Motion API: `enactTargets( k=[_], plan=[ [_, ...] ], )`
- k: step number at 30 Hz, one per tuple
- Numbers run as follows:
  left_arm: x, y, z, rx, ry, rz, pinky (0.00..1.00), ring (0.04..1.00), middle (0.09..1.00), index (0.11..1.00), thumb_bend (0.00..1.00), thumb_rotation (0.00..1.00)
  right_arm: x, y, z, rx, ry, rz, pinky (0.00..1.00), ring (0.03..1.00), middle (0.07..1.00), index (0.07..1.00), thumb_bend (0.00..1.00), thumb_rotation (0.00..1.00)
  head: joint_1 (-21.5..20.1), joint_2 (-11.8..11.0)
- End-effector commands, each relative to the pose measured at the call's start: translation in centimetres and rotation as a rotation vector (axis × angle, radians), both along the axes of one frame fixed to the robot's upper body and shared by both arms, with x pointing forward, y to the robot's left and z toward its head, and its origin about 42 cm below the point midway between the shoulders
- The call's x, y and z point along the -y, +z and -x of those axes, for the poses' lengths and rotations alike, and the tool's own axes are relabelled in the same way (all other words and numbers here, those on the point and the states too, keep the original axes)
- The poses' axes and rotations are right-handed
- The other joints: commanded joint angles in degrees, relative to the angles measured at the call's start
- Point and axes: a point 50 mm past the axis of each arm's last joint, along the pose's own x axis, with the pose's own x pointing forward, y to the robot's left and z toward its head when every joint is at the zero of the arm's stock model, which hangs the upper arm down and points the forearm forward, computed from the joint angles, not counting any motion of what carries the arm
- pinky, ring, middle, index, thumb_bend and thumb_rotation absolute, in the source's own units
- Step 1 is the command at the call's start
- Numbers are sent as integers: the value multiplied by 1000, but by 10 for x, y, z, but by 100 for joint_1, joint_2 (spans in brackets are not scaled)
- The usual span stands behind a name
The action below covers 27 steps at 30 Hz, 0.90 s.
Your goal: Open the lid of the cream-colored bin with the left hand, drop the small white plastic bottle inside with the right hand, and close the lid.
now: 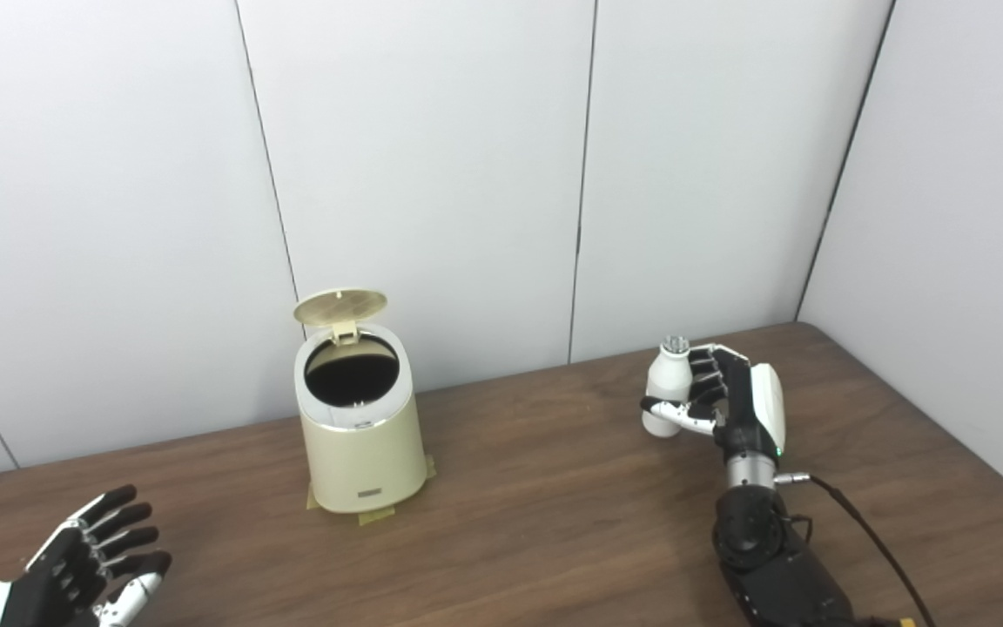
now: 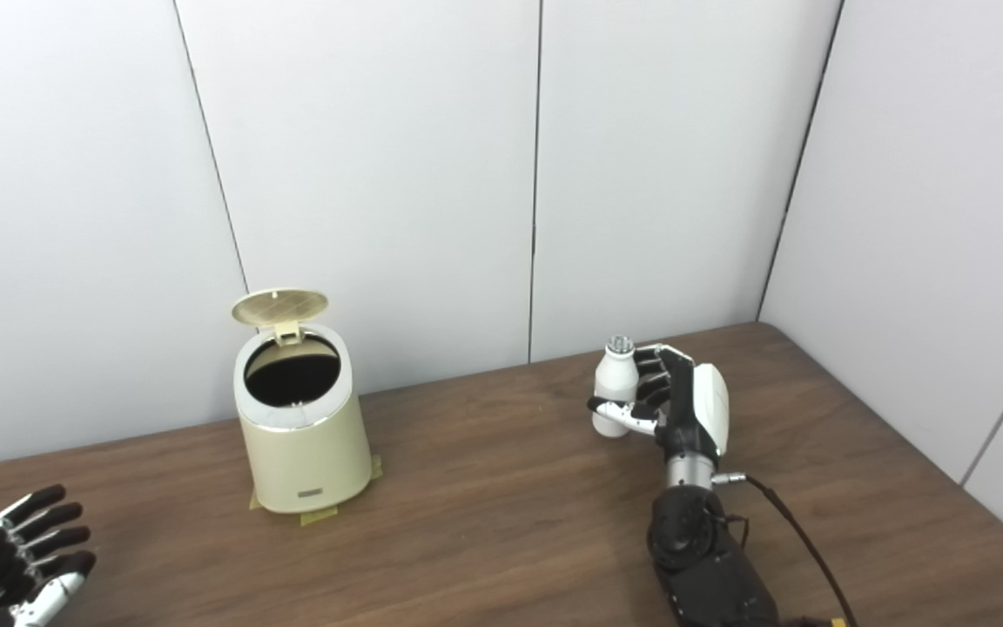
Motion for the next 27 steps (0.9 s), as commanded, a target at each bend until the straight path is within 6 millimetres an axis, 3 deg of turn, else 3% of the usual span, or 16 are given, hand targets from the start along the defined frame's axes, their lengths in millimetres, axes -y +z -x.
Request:
enactTargets(
  k=[1,7,12,17,27],
  plan=[
    [-1,23,-5,75,-5,-20,668,726,774,827,490,0,3,31,-13,103,8,24,374,415,507,508,516,0,-3,7],
    [1,23,-6,79,-5,-24,697,741,787,839,479,0,2,34,-10,132,29,-2,364,410,502,516,516,0,127,-2],
    [4,23,-6,92,-12,-35,696,748,801,848,463,0,-17,53,-7,220,109,21,356,408,500,518,516,0,323,-39],
    [8,23,-9,101,8,-95,619,746,807,850,439,0,-63,99,-5,315,219,49,340,406,503,521,515,0,583,-84],
    [18,14,-6,94,14,-96,626,734,804,860,458,0,-131,150,-14,381,424,83,377,438,492,488,522,0,1225,-191]
  ],
)
